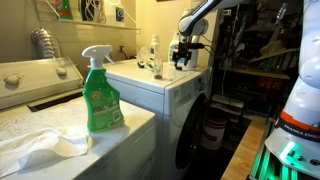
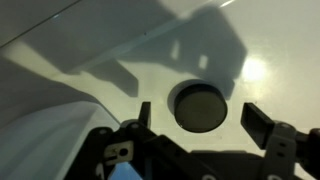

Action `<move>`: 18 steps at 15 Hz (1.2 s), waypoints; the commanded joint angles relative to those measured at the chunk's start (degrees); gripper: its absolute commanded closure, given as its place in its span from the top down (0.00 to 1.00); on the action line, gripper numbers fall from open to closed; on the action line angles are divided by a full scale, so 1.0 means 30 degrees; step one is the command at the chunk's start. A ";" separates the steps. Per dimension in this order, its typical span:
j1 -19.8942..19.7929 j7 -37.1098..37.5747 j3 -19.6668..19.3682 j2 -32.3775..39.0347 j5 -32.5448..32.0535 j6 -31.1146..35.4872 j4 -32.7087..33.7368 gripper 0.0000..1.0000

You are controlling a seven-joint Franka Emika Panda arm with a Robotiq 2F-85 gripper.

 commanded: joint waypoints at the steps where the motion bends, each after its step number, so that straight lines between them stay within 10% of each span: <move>1: -0.0022 0.0077 -0.0177 0.0575 0.0464 -0.0533 0.0739 0.89; 15: -0.0120 -0.0120 -0.0125 0.1465 0.1038 -0.1479 0.1851 0.72; 18: -0.0073 -0.0105 -0.0125 0.1382 0.0944 -0.1478 0.1821 0.51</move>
